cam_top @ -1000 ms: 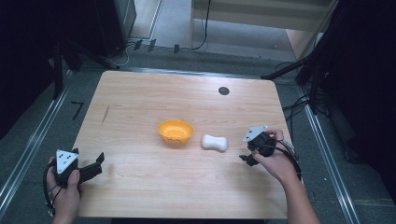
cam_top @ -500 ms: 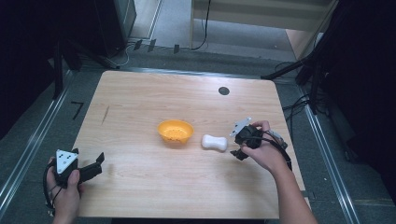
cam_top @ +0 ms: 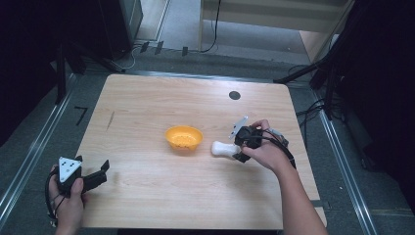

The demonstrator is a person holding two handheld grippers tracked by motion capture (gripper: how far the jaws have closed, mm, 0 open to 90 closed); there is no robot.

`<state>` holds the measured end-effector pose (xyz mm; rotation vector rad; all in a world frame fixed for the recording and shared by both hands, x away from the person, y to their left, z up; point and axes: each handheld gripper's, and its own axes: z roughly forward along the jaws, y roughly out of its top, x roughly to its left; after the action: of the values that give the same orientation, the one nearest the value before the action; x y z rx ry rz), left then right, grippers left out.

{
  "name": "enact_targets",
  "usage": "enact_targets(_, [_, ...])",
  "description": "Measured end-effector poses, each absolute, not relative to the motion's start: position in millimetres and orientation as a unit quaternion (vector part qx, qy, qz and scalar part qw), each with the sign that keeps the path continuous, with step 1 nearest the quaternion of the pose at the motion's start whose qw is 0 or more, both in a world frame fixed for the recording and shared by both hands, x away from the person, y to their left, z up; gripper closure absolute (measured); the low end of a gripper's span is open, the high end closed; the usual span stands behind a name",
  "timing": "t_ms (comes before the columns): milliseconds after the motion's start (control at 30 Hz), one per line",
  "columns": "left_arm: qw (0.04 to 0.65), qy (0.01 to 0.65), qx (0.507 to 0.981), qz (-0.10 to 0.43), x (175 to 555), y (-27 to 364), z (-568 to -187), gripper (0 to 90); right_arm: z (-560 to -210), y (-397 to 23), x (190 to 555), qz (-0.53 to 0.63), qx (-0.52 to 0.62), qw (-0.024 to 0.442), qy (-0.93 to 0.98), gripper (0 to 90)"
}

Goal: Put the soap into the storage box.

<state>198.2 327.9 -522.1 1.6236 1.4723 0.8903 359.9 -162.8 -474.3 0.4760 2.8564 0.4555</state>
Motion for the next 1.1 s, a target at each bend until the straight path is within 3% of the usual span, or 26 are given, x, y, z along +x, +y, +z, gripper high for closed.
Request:
enact_targets(533, [0.38, 0.575, 0.636, 0.347, 198, 328, -522, 9.2, -487, -139, 378, 0.149, 0.151, 0.058, 0.976, 28.6])
enact_targets(767, [0.38, 0.575, 0.636, 0.347, 198, 328, -522, 9.2, -495, -133, 383, 0.152, 0.149, 0.037, 0.976, 35.9])
enact_targets(1100, [0.383, 0.576, 0.634, 0.345, 198, 329, -522, 9.2, -504, -131, 389, 0.156, 0.154, 0.023, 0.975, 37.7])
